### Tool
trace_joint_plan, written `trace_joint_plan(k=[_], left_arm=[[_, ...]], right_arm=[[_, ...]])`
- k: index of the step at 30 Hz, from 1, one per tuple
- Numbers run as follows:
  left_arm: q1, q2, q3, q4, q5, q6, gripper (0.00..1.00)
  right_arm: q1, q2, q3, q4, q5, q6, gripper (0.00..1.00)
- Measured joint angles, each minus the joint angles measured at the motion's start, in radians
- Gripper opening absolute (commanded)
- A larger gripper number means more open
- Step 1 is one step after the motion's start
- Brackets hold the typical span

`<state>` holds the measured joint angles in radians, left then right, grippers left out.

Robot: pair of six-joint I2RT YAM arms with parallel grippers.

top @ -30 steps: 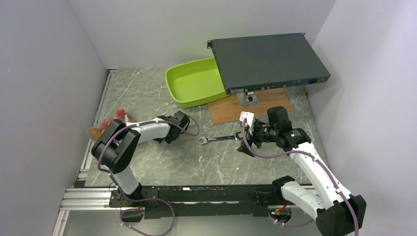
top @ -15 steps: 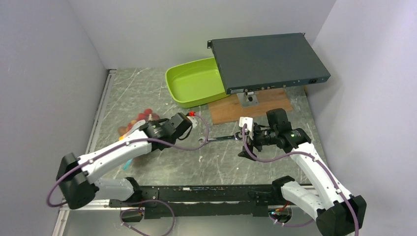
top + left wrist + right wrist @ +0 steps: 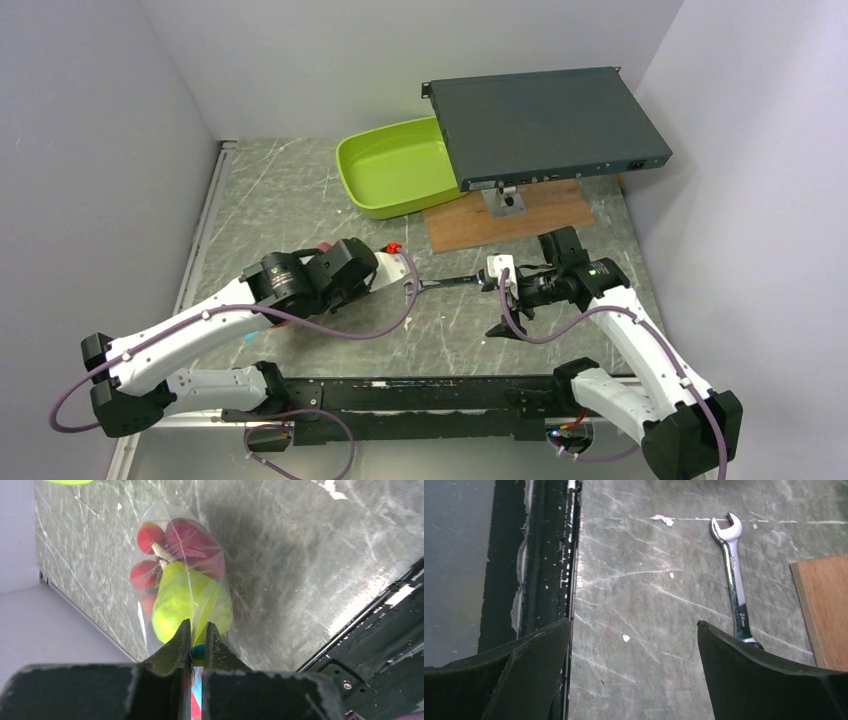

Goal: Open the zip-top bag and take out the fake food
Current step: Pick up the zipper food storage bag at the center of the board.

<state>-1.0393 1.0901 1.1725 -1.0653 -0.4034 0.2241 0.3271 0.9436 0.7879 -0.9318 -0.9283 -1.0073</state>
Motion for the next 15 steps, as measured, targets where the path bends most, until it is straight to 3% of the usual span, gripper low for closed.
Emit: trace_joint_plan(k=[15], left_arm=[[-0.091,-0.108,0.146,0.03,0.198,0.045,0.0]], right_arm=[[0.0,0.076,0.053,-0.177,-0.174,-0.219,1.0]])
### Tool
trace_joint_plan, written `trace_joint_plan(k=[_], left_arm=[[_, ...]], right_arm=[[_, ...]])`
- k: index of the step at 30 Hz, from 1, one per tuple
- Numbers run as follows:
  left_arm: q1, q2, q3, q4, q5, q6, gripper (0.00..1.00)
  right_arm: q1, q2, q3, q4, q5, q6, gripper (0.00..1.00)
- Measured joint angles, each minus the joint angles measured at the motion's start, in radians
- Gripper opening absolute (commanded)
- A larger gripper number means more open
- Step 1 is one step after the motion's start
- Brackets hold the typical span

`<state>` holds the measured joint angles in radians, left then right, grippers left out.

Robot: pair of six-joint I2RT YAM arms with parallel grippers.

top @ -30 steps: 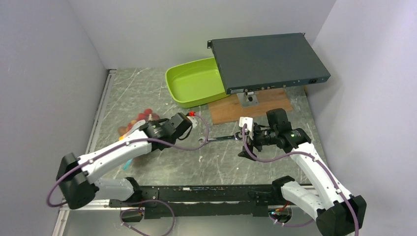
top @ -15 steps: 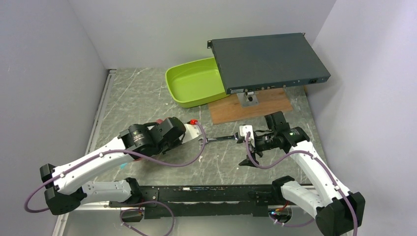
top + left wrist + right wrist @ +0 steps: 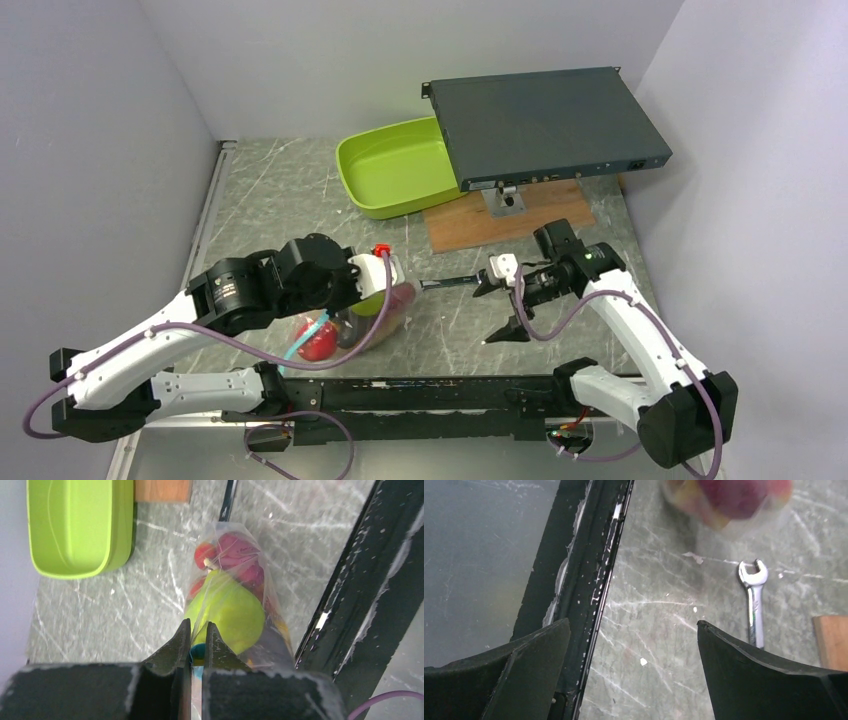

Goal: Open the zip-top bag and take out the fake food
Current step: Pick up the zipper food storage bag at the center of the board, then unzip the zipper food storage bag at the center of the board.

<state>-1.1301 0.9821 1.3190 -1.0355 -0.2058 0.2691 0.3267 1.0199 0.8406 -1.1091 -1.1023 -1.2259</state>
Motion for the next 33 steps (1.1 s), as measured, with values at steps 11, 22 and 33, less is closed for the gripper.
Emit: trace_joint_plan(k=[11,22,33], left_arm=[[-0.002,0.106,0.017,0.243,0.163,0.024,0.0],[-0.002,0.224,-0.04,0.516,0.253,-0.018,0.0],[-0.002,0.287,-0.114,0.729,0.307,-0.096,0.0]], right_arm=[[0.015,0.124,0.272,-0.09,-0.081,-0.024,1.0],[-0.002,0.067,0.219,-0.021,-0.11,0.057,1.0],[-0.02,0.045,0.143,0.079,-0.111,0.132,1.0]])
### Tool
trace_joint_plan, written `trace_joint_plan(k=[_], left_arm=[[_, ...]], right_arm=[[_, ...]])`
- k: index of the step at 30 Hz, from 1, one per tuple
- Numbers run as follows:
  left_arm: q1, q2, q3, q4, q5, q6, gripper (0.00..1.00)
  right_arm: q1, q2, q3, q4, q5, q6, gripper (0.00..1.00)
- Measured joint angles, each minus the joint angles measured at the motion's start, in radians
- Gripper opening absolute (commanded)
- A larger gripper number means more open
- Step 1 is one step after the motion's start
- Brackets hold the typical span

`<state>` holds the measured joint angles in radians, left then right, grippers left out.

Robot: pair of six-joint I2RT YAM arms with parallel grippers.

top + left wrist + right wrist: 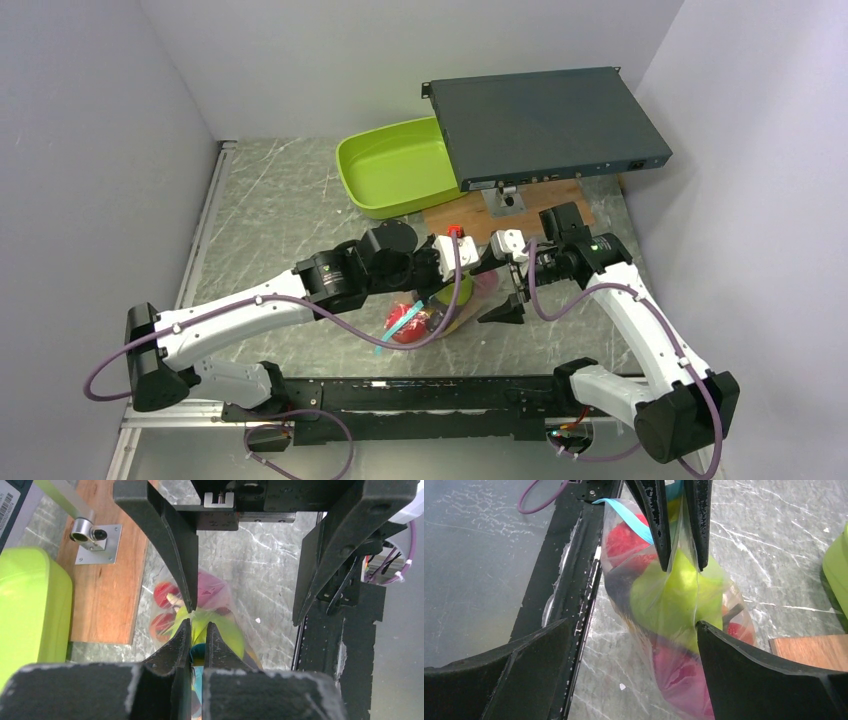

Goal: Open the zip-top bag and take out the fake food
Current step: Unzip the zipper food storage bag at the center of the board.

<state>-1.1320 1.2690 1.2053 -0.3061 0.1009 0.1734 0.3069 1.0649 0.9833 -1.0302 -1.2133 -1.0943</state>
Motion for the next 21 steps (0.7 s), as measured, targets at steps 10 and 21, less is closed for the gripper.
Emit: trace_joint_plan(k=[10,21], left_arm=[[0.0,0.007,-0.036,0.081,0.018,-0.055,0.0],[0.026,0.002,-0.106,0.194,0.047,-0.108,0.0]], right_arm=[[-0.004,-0.005,-0.039,0.054,0.001,0.034,1.0],[-0.005,-0.005,-0.05,0.079,0.008,0.048,1.0]])
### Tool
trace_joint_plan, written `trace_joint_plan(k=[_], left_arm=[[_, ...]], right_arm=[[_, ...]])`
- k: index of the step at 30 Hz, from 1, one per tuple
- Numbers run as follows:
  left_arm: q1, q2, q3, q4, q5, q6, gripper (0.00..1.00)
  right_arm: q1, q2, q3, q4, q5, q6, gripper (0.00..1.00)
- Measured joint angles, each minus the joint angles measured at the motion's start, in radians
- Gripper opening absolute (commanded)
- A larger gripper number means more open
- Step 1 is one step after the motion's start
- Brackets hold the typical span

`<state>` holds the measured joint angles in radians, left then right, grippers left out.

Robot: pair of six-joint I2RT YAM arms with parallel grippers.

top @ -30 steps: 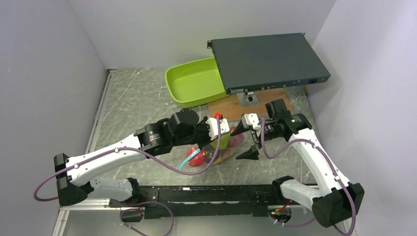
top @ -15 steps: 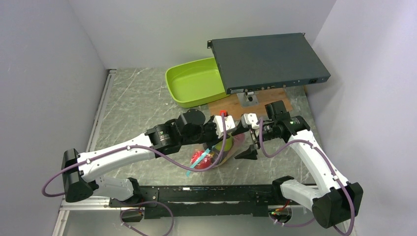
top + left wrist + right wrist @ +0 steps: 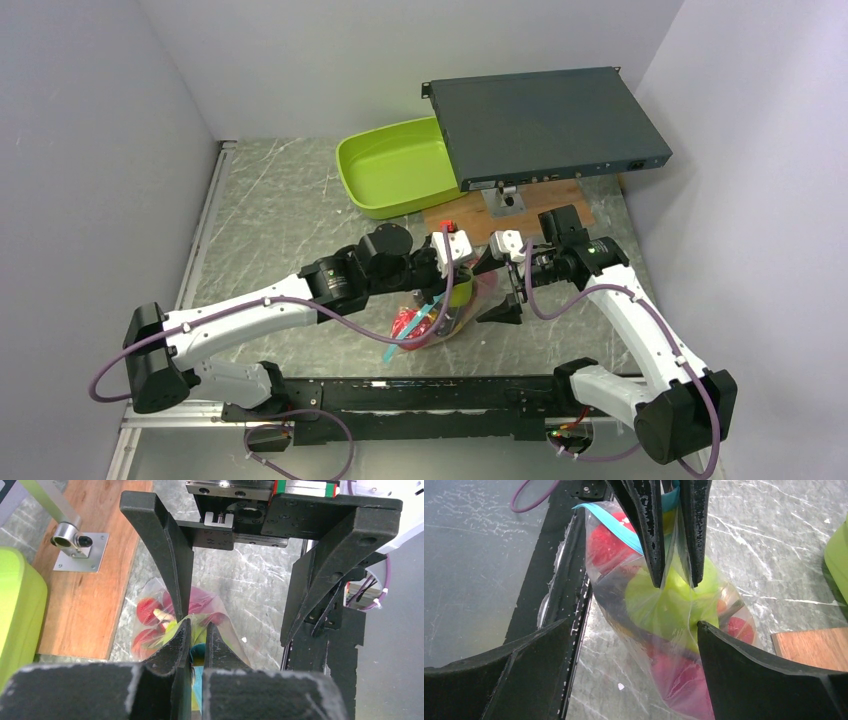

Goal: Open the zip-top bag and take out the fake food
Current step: Unzip the zipper food storage bag at the center of the board.

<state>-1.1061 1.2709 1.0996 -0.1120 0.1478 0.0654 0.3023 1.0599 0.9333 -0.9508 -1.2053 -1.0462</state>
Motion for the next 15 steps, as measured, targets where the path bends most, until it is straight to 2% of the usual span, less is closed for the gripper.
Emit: trace_joint_plan(k=[6,9,12,13,15], left_arm=[[0.023,0.001,-0.014,0.027,0.095,-0.025,0.0],[0.024,0.01,-0.014,0.034,0.149,-0.029,0.0],[0.024,0.025,-0.013,0.042,0.191,-0.029,0.0],[0.024,0.029,-0.013,0.042,0.199,-0.03,0.0],[0.024,0.031,-0.011,0.04,0.211,-0.031,0.0]], right_arm=[[0.0,0.0,-0.003,0.006,-0.002,0.007,0.99],[0.0,0.002,-0.003,0.013,-0.007,0.019,0.93],[0.0,0.003,-0.003,0.027,-0.008,0.042,0.79],[0.0,0.003,-0.003,0.033,-0.008,0.05,0.7],[0.0,0.004,-0.003,0.051,-0.008,0.074,0.46]])
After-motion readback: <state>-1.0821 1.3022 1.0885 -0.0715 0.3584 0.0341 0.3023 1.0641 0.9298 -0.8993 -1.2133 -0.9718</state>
